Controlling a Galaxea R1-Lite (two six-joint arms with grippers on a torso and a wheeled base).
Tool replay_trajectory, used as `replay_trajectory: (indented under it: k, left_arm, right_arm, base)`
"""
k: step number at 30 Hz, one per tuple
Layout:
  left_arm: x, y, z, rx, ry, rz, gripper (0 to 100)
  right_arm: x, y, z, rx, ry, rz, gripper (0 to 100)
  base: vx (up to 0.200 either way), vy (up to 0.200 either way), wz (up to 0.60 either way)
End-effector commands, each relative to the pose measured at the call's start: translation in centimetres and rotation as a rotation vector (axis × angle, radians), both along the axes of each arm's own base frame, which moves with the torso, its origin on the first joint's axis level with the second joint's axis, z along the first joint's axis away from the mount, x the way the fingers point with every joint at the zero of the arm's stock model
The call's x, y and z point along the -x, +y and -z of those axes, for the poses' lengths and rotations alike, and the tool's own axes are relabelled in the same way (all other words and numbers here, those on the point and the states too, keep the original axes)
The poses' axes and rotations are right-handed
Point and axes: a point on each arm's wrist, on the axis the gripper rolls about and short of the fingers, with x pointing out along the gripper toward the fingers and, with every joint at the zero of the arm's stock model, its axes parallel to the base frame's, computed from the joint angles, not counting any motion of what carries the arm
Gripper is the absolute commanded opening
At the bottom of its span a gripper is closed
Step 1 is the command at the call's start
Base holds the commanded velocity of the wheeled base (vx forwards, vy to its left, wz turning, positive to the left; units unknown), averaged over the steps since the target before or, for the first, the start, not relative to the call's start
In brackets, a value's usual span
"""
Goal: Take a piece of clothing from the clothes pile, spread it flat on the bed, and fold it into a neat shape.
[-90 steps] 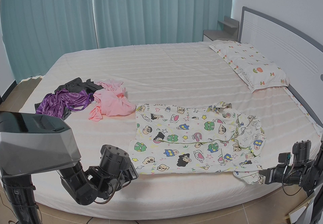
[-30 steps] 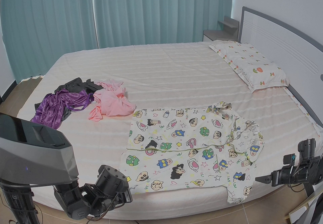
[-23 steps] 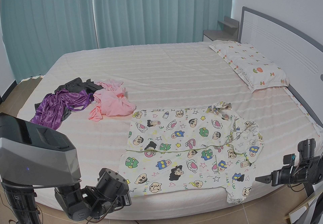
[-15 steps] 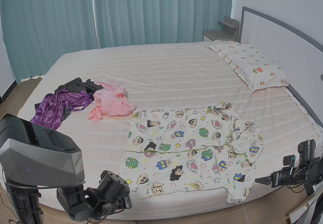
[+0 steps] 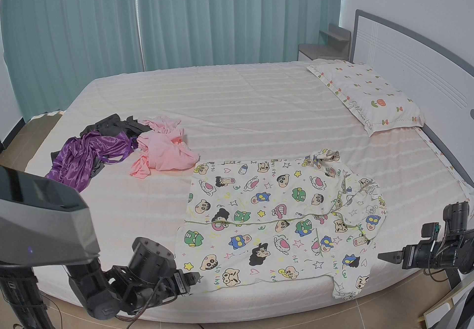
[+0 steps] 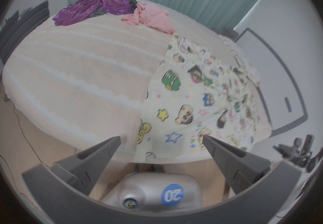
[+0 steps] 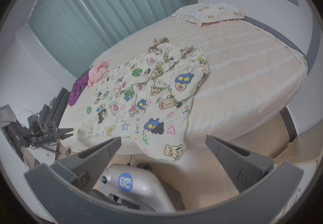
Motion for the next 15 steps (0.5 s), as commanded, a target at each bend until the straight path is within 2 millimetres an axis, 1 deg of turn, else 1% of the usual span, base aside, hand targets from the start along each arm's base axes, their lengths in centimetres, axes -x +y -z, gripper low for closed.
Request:
replay_trajectory:
  k: [1, 2, 3, 5, 6, 15]
  left_arm:
    - [0.32, 2.46, -6.16, 0.212, -0.170, -0.049, 100]
    - [0.34, 2.46, -6.23, 0.216, -0.171, -0.049, 100]
    - [0.48, 2.44, -6.69, 0.259, -0.173, -0.064, 100]
    - [0.48, 2.44, -6.69, 0.259, -0.173, -0.064, 100]
    - [0.54, 2.14, -6.85, 0.295, -0.166, -0.075, 100]
    - [0.54, 1.92, -6.94, 0.339, -0.145, -0.061, 100]
  right_arm:
    - [0.14, 0.03, -2.48, -0.036, -0.117, 0.060, 100]
    - [0.14, 0.03, -2.48, -0.036, -0.117, 0.060, 100]
    - [0.16, 0.08, -2.53, -0.035, -0.120, 0.058, 100]
    - [0.16, 0.08, -2.53, -0.035, -0.120, 0.058, 100]
    - [0.08, 0.15, -2.52, -0.035, -0.120, 0.053, 100]
    - [-0.14, 0.59, -2.59, -0.037, -0.125, 0.028, 100]
  base:
    - [0.000, 0.000, 0.00]
    - [0.000, 0.000, 0.00]
    - [0.000, 0.000, 0.00]
    - [0.000, 0.000, 0.00]
    - [0.000, 0.000, 0.00]
    - [0.000, 0.000, 0.00]
